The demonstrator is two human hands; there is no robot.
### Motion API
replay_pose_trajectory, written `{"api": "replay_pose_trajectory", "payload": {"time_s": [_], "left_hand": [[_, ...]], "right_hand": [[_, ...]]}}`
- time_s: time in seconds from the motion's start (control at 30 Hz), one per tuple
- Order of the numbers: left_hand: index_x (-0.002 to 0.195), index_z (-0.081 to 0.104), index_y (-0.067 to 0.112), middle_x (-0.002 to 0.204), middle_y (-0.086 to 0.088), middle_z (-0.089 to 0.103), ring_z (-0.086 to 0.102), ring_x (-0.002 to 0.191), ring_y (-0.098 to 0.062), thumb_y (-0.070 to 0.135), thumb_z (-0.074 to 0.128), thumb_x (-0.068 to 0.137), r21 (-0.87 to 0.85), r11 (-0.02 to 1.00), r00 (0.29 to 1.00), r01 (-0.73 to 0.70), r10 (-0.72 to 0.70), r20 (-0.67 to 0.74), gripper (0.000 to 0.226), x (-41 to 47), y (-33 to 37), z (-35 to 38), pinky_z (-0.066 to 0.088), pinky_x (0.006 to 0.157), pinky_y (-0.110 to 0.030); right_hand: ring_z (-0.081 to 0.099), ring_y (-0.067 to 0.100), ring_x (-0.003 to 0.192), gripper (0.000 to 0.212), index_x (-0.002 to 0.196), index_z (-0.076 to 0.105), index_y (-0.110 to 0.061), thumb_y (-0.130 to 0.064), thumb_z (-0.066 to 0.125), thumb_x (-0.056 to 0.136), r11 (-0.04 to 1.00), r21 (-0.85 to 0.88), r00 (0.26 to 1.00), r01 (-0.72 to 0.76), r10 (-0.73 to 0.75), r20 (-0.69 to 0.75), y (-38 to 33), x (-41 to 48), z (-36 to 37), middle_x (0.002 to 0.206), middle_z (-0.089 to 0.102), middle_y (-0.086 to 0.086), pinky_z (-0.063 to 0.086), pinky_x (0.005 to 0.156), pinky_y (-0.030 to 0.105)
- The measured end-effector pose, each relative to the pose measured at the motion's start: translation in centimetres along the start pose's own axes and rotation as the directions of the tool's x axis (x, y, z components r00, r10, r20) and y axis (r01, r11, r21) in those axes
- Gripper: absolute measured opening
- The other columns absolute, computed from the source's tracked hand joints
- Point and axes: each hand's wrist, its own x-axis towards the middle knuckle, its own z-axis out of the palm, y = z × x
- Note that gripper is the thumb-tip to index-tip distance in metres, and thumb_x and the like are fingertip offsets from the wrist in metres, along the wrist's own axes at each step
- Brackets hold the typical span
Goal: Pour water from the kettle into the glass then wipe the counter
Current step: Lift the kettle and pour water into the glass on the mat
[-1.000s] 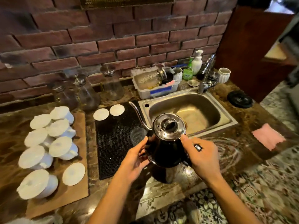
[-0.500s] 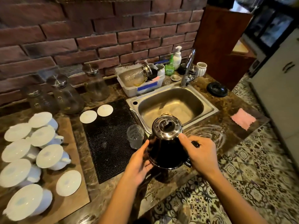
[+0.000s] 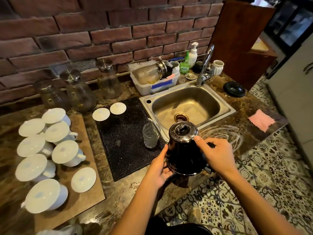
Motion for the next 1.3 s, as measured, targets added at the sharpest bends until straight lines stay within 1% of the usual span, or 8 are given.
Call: {"api": "replay_pose_trajectory", "payload": {"time_s": [0.43, 0.6, 0.7, 0.83, 1.0, 1.07, 1.2, 1.3], "left_hand": [[0.124, 0.067, 0.015, 0.115, -0.020, 0.074, 0.072, 0.106, -0.037, 0.055, 0.082, 0.076, -0.092, 0.990, 0.994, 0.108, -0.106, 0.021, 0.064, 0.3, -2.3, 0.5, 0.061, 0.089, -0.049], [0.123, 0.068, 0.011, 0.117, -0.023, 0.071, 0.070, 0.109, -0.040, 0.052, 0.081, 0.077, -0.171, 0.972, 0.986, 0.163, -0.158, 0.043, 0.062, 0.3, -3.1, 1.6, 0.058, 0.095, -0.053], [0.127, 0.065, 0.009, 0.122, -0.025, 0.068, 0.067, 0.112, -0.041, 0.048, 0.080, 0.080, -0.242, 0.951, 0.981, 0.192, -0.184, 0.058, 0.063, 0.2, -3.3, 2.3, 0.057, 0.096, -0.053], [0.133, 0.060, 0.010, 0.123, -0.026, 0.067, 0.067, 0.110, -0.043, 0.044, 0.079, 0.082, -0.339, 0.914, 0.975, 0.222, -0.210, 0.072, 0.064, 0.0, -3.3, 3.0, 0.060, 0.087, -0.053], [0.135, 0.058, 0.009, 0.126, -0.028, 0.066, 0.065, 0.114, -0.046, 0.043, 0.075, 0.086, -0.406, 0.875, 0.964, 0.264, -0.229, 0.133, 0.062, -0.3, -3.0, 3.9, 0.057, 0.095, -0.056], [0.137, 0.057, 0.008, 0.127, -0.029, 0.065, 0.064, 0.116, -0.048, 0.042, 0.072, 0.089, -0.436, 0.854, 0.958, 0.283, -0.235, 0.161, 0.060, -0.5, -2.9, 4.1, 0.055, 0.095, -0.058], [0.145, 0.050, 0.011, 0.133, -0.030, 0.059, 0.063, 0.113, -0.051, 0.041, 0.070, 0.090, -0.481, 0.823, 0.952, 0.303, -0.235, 0.198, 0.066, -0.8, -2.6, 4.6, 0.061, 0.075, -0.058], [0.148, 0.047, 0.013, 0.133, -0.031, 0.057, 0.061, 0.113, -0.051, 0.041, 0.071, 0.090, -0.505, 0.804, 0.948, 0.315, -0.238, 0.212, 0.069, -0.9, -2.5, 4.8, 0.060, 0.075, -0.058]], "right_hand": [[0.053, 0.031, 0.048, 0.067, 0.054, 0.060, 0.000, -0.053, 0.065, 0.094, 0.992, -0.114, 0.994, -0.046, 0.056, 0.093, 0.7, 0.2, -0.7, 0.049, 0.057, 0.014, 0.040, 0.050, 0.042], [0.041, 0.012, 0.035, 0.067, 0.045, 0.048, -0.013, -0.062, 0.061, 0.089, 0.984, -0.163, 0.985, -0.077, 0.101, 0.142, 0.4, 1.4, -1.5, 0.038, 0.046, 0.000, 0.031, 0.042, 0.021], [0.054, 0.025, 0.040, 0.071, 0.055, 0.061, -0.002, -0.064, 0.060, 0.090, 0.974, -0.217, 0.977, -0.068, 0.109, 0.182, -0.1, 2.3, -1.9, 0.048, 0.060, 0.013, 0.039, 0.044, 0.027], [0.067, 0.023, 0.052, 0.071, 0.066, 0.072, -0.002, -0.068, 0.059, 0.088, 0.957, -0.285, 0.973, -0.048, 0.109, 0.202, -1.2, 3.4, -2.3, 0.056, 0.070, 0.011, 0.050, 0.048, 0.033], [0.048, 0.015, 0.041, 0.069, 0.053, 0.056, -0.006, -0.066, 0.062, 0.086, 0.929, -0.366, 0.969, -0.048, 0.131, 0.208, -2.9, 5.1, -2.5, 0.044, 0.049, -0.001, 0.035, 0.046, 0.028], [0.050, 0.015, 0.043, 0.067, 0.054, 0.057, -0.008, -0.066, 0.063, 0.087, 0.920, -0.390, 0.963, -0.041, 0.140, 0.229, -3.4, 5.7, -2.5, 0.045, 0.051, 0.000, 0.036, 0.046, 0.028], [0.054, 0.013, 0.040, 0.071, 0.059, 0.065, -0.002, -0.067, 0.063, 0.088, 0.909, -0.416, 0.952, -0.024, 0.148, 0.268, -4.2, 6.5, -2.6, 0.044, 0.055, 0.000, 0.035, 0.040, 0.020], [0.065, 0.020, 0.049, 0.069, 0.070, 0.073, 0.000, -0.066, 0.064, 0.088, 0.895, -0.445, 0.947, -0.015, 0.156, 0.281, -4.6, 7.0, -2.5, 0.050, 0.065, 0.007, 0.042, 0.046, 0.027]]}}
